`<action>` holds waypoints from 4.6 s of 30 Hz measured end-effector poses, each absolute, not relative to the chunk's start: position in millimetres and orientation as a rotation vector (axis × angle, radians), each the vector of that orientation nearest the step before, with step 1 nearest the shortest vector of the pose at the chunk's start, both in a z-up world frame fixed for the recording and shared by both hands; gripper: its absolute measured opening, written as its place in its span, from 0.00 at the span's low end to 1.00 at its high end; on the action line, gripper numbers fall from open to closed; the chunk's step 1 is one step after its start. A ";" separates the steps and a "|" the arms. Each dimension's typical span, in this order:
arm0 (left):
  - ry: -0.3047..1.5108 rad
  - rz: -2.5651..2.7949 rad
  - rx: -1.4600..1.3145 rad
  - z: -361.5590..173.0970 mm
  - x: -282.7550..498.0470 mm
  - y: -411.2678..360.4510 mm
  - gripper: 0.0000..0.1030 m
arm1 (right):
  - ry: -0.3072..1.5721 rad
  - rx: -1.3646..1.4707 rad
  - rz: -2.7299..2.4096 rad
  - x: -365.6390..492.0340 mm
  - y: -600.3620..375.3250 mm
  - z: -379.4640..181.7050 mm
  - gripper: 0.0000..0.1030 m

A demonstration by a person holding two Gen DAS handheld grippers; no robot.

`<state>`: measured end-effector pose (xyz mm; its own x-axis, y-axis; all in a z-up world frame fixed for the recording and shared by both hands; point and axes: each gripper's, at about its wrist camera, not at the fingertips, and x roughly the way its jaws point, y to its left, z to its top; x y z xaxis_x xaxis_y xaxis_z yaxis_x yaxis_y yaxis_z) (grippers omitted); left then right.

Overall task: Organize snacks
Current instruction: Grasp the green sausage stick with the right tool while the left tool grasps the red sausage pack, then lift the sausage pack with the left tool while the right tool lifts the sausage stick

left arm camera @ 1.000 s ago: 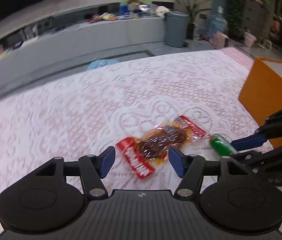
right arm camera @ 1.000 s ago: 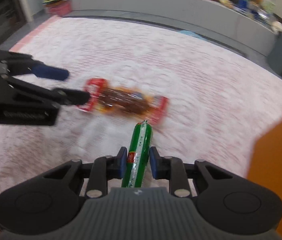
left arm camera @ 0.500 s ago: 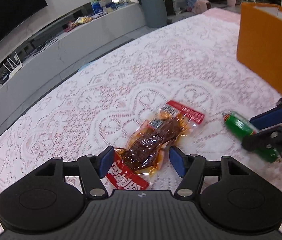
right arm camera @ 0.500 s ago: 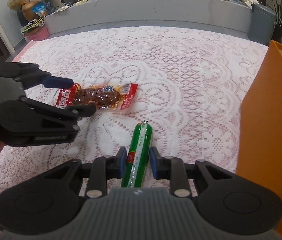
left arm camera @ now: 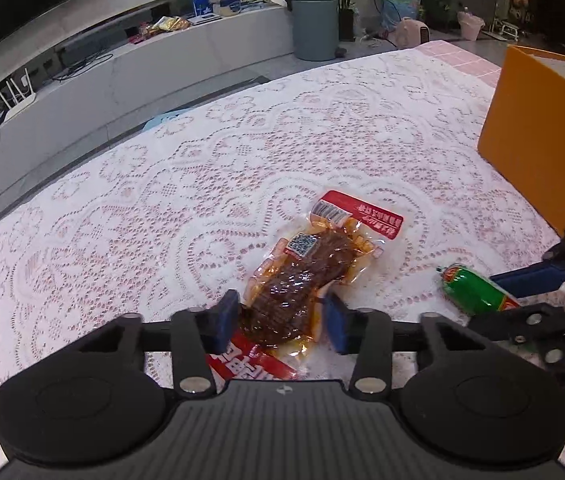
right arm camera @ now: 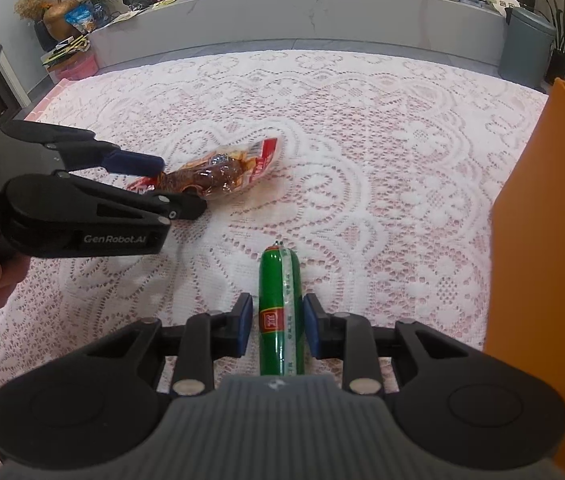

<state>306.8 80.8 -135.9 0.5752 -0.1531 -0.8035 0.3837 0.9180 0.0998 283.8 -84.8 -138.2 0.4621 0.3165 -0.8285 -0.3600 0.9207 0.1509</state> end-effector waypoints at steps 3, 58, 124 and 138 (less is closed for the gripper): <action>0.903 -0.293 0.282 -133.3 304.6 78.9 0.41 | 1.008 -0.046 0.417 283.7 -85.2 -138.3 0.26; 1.169 -0.240 -0.095 -79.3 172.2 92.0 0.02 | 1.053 0.110 0.622 193.4 -93.4 -119.4 0.21; 0.987 -0.263 -0.101 -2.5 156.1 14.2 0.17 | 0.886 -0.050 0.531 169.3 -158.7 -30.2 0.20; 0.932 -0.506 -0.012 14.4 190.1 -114.4 0.17 | 0.904 -0.077 0.348 176.0 -283.4 8.0 0.20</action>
